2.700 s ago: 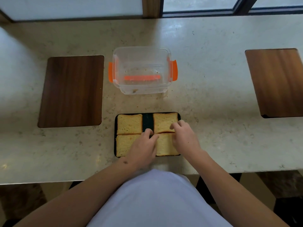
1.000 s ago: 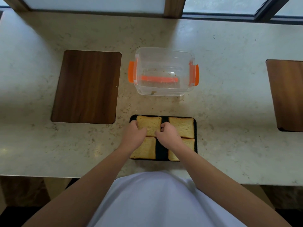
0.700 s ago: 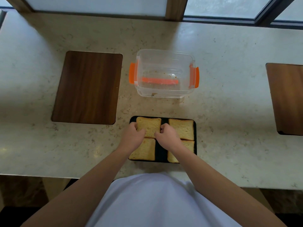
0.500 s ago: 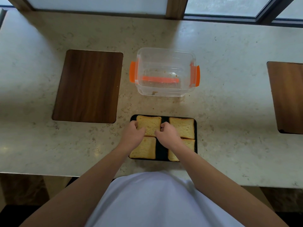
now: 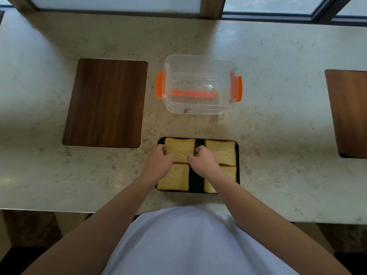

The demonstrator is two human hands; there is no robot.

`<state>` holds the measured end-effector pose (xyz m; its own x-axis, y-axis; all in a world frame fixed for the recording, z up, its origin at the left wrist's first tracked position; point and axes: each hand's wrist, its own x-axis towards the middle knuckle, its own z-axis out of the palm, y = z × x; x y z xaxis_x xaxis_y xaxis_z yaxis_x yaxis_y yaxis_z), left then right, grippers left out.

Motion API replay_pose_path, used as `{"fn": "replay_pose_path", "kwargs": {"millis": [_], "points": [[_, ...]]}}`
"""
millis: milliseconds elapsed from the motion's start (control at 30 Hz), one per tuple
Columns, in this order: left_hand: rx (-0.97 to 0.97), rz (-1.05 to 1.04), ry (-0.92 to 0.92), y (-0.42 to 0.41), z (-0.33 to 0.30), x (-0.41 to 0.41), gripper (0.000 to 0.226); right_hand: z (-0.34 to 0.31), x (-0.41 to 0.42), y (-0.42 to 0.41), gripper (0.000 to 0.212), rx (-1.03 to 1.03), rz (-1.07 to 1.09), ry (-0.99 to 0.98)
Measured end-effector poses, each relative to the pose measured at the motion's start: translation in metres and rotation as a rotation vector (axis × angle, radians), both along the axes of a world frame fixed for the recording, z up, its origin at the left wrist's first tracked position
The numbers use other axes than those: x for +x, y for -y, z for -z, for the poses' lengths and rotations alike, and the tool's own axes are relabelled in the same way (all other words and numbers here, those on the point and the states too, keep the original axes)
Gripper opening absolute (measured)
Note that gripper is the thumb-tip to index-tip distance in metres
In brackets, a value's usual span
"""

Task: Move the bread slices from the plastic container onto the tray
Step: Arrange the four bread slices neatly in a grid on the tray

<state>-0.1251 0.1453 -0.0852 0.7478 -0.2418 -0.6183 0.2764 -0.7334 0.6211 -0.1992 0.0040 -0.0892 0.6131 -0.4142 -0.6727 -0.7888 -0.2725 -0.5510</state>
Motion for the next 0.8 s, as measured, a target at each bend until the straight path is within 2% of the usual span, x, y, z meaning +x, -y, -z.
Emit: {"fn": "replay_pose_path", "kwargs": {"millis": [167, 300, 433, 633, 767, 800], "points": [[0.009, -0.002, -0.016, -0.025, -0.011, -0.012, 0.046, -0.014, -0.015, -0.007, 0.048, 0.106, 0.089, -0.019], [0.016, -0.002, -0.072, -0.044, -0.014, -0.03, 0.044, -0.021, -0.035, -0.018, 0.038, 0.194, 0.067, -0.039], [0.013, -0.035, -0.061, -0.049, -0.013, -0.041, 0.046, -0.019, -0.048, -0.026, 0.059, 0.243, 0.085, -0.077], [0.035, -0.031, -0.081, -0.05, -0.013, -0.048, 0.05, -0.021, -0.047, -0.032, 0.056, 0.238, 0.066, -0.1], [0.04, -0.044, -0.102, -0.047, -0.014, -0.047, 0.031, -0.023, -0.046, -0.034, 0.05, 0.209, 0.055, -0.093], [0.042, -0.046, -0.119, -0.046, -0.014, -0.046, 0.034, -0.024, -0.046, -0.034, 0.049, 0.206, 0.054, -0.087]]}}
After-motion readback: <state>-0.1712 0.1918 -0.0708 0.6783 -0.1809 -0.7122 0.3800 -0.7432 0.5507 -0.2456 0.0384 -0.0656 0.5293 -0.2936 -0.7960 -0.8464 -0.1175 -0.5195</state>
